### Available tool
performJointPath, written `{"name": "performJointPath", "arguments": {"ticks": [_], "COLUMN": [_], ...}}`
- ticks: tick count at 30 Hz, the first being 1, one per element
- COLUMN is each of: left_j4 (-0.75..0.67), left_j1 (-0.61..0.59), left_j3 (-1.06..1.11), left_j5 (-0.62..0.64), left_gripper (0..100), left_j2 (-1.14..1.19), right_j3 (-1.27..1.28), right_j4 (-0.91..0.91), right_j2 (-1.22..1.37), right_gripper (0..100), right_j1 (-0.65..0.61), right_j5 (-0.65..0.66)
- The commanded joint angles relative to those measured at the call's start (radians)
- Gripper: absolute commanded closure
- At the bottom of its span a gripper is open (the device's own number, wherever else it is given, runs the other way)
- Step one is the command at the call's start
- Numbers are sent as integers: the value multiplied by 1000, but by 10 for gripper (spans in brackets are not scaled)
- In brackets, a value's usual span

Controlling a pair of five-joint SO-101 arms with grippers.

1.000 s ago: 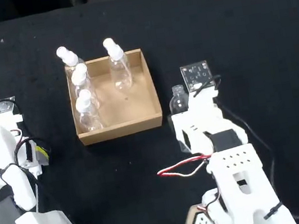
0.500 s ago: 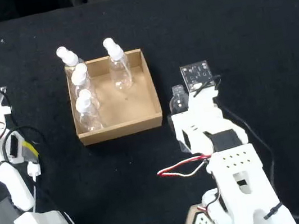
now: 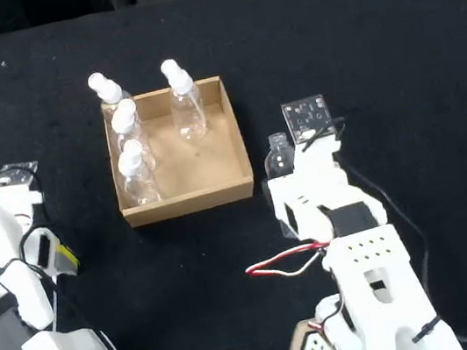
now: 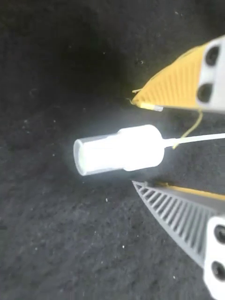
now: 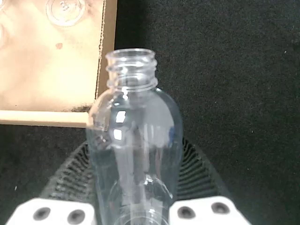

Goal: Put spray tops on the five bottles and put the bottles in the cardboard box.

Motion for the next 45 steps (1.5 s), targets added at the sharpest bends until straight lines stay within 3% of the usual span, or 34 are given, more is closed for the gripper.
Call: {"name": "performJointPath", "arguments": {"ticks": [1, 7, 15, 24, 31, 35, 40, 45], "left_j4": [-95, -121, 40, 14, -25, -25, -32, -34], "left_j1": [-12, -7, -5, 70, 38, -13, -163, -343], "left_j3": [47, 48, -101, -82, -81, -81, -116, -177], "left_j5": [23, 107, 110, 109, 104, 103, 3, -31], "left_gripper": [780, 780, 777, 780, 823, 977, 893, 888], "left_j2": [-38, -48, -38, 44, 77, 57, 20, 18], "right_j3": [-2, -2, -2, -1, 5, 5, 5, 4], "right_j4": [-25, -25, -25, -25, -25, -25, -25, -25], "right_j2": [-36, -36, -36, -36, -36, -36, -36, -36], "right_gripper": [988, 988, 988, 988, 988, 988, 988, 988], "right_j1": [15, 15, 15, 15, 15, 15, 15, 15], "right_j5": [-2, -2, -2, -2, -2, -2, -2, -2]}}
